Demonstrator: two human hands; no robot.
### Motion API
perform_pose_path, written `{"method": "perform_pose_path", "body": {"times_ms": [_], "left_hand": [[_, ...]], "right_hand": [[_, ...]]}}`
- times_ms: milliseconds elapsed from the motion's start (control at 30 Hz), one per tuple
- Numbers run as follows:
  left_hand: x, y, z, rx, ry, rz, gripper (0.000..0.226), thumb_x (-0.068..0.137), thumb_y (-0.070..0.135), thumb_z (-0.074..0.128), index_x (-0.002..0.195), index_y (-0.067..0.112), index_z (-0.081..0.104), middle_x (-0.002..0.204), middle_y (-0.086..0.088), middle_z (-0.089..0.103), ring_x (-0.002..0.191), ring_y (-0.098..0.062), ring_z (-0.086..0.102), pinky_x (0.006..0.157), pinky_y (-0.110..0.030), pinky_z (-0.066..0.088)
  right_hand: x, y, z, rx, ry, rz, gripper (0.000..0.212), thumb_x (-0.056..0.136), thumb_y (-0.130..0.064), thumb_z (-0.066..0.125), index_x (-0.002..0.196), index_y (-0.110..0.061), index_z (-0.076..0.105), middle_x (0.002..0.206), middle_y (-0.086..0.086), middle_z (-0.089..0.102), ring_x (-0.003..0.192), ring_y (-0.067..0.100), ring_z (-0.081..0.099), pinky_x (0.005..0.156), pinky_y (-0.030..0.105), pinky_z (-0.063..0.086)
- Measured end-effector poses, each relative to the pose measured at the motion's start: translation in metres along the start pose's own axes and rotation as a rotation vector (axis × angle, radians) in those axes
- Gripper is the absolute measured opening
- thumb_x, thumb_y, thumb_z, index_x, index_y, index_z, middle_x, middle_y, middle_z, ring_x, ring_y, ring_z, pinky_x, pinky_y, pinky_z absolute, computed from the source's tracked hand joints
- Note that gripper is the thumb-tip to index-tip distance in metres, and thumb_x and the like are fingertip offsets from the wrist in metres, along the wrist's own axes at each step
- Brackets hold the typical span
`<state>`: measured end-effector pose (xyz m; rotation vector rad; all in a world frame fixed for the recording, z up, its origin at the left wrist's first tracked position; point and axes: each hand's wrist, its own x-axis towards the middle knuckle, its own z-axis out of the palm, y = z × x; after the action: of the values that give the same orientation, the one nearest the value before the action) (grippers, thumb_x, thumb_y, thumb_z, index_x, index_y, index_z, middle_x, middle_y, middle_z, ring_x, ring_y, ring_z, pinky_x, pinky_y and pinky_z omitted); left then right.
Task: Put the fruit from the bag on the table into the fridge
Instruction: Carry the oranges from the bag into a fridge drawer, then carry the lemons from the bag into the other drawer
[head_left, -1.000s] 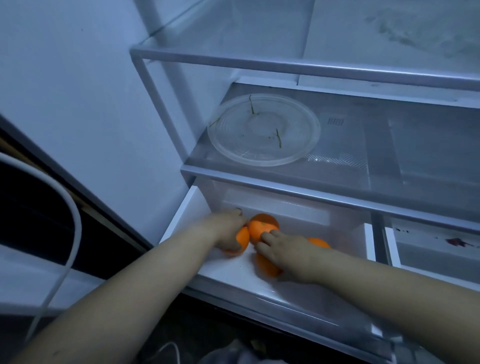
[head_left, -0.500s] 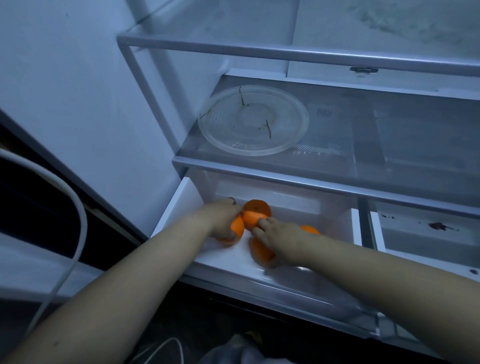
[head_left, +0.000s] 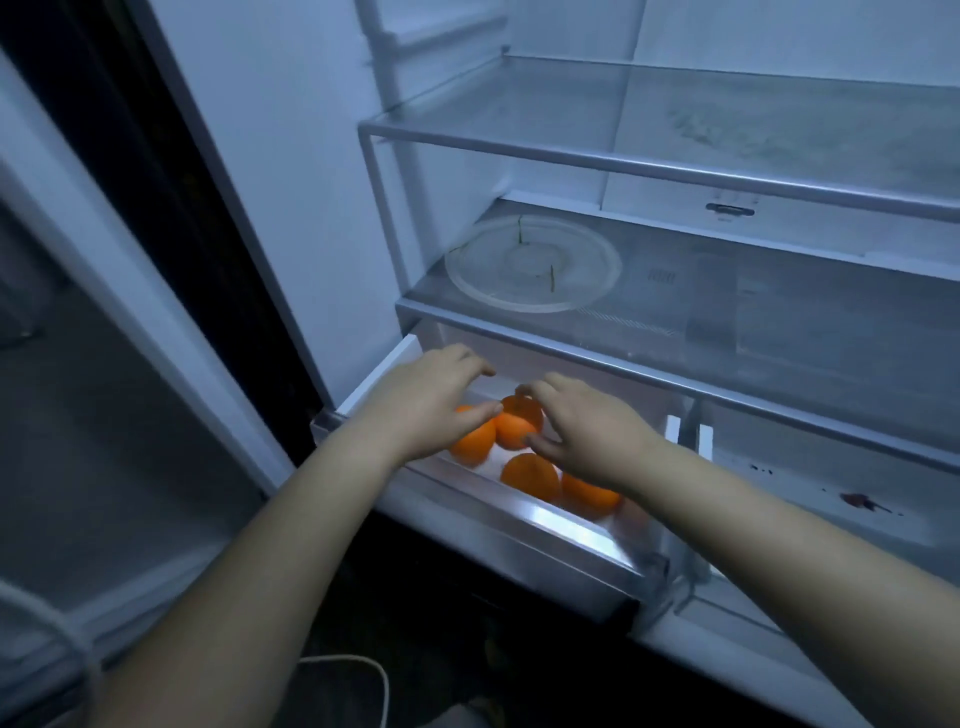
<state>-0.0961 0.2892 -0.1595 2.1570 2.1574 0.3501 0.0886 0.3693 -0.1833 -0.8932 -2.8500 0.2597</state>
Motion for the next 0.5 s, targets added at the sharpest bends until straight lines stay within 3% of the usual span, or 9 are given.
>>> {"method": "perform_pose_path", "body": {"times_ms": [100,200,367,500], "left_hand": [[-0.036,0.031,-0.008,-0.041,0.21,0.072,0.051,0.084,0.057,0.042,0.118,0.023,0.06,0.118,0.004,0.058,0.109,-0.018,0.056,0.085,-0.037,0.048],[-0.076,0.063,-0.008,0.027,0.304,0.045,0.055,0.084,0.055,0.043,0.124,0.02,0.058,0.123,0.0,0.058,0.112,-0.021,0.055,0.09,-0.037,0.046],[-0.152,0.097,-0.001,0.119,0.298,-0.14,0.058,0.087,0.056,0.039,0.131,0.021,0.051,0.129,-0.001,0.053,0.118,-0.021,0.05,0.094,-0.036,0.038],[-0.223,0.102,-0.005,0.165,0.296,-0.328,0.059,0.087,0.055,0.037,0.131,0.019,0.05,0.132,-0.002,0.052,0.122,-0.021,0.047,0.097,-0.037,0.038]], "right_hand": [[-0.032,-0.012,-0.01,0.047,0.106,-0.037,0.048,0.091,-0.04,0.053,0.134,-0.021,0.043,0.131,0.0,0.049,0.121,0.02,0.046,0.084,0.032,0.041],[-0.071,-0.021,-0.014,0.086,0.188,-0.111,0.045,0.09,-0.036,0.057,0.129,-0.015,0.049,0.126,0.004,0.053,0.116,0.023,0.048,0.087,0.027,0.037],[-0.12,-0.045,-0.01,0.11,0.22,-0.211,0.048,0.089,-0.038,0.058,0.129,-0.012,0.049,0.127,0.003,0.053,0.115,0.023,0.05,0.088,0.034,0.045],[-0.13,-0.088,-0.004,0.103,0.16,-0.341,0.051,0.088,-0.041,0.057,0.13,-0.013,0.05,0.129,0.003,0.053,0.116,0.022,0.051,0.09,0.032,0.043]]}}
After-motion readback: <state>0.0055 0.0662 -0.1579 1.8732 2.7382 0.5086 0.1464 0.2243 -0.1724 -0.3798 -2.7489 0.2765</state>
